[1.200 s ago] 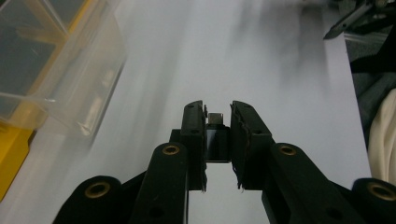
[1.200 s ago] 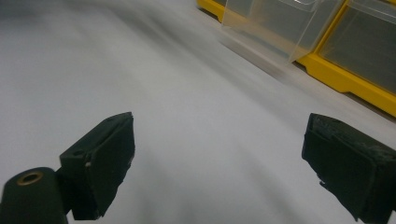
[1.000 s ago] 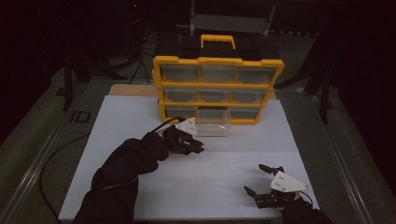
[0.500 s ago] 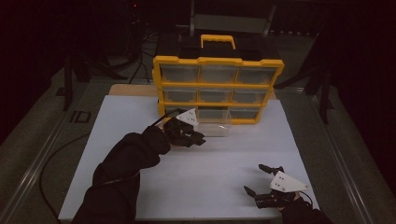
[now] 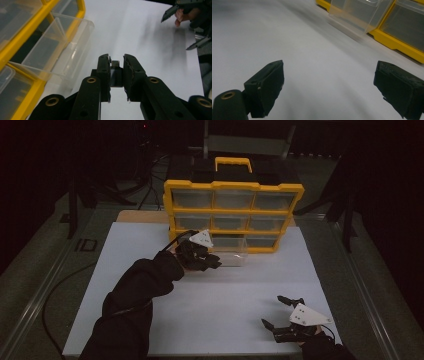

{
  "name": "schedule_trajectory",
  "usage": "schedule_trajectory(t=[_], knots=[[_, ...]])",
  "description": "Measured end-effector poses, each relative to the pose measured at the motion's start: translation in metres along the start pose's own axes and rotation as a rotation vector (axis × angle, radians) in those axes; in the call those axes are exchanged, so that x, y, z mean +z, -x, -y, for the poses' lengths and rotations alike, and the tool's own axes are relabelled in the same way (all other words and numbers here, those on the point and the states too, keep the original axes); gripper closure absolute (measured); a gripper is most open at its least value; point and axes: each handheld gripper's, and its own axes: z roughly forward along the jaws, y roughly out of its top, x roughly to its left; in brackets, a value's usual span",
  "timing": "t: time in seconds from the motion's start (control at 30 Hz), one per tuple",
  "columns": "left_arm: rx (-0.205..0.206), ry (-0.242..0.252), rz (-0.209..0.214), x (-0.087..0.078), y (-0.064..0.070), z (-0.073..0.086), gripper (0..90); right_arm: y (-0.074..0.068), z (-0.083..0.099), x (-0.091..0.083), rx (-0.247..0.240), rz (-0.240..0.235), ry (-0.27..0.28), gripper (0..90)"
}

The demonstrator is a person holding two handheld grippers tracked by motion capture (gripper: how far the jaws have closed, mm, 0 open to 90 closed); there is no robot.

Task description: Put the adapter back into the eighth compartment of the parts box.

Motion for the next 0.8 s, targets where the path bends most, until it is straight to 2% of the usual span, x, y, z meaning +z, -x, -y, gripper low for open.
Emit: schedule_trajectory(t=[0.2,0.5,0.8], knots=[[0.001,-0.003,-0.016,0.001,0.0,-0.008,75.6,0.0,0.0,0.0,0.001,-0.002,0.0,9.5],[-0.015,0.032,-0.033,0.0,-0.001,-0.017,75.6,0.0,0.0,0.0,-0.006,-0.002,-0.001,9.4],[-0.036,0.065,-0.08,-0.001,-0.003,-0.021,75.6,0.0,0.0,0.0,-0.003,-0.002,0.002,9.4]])
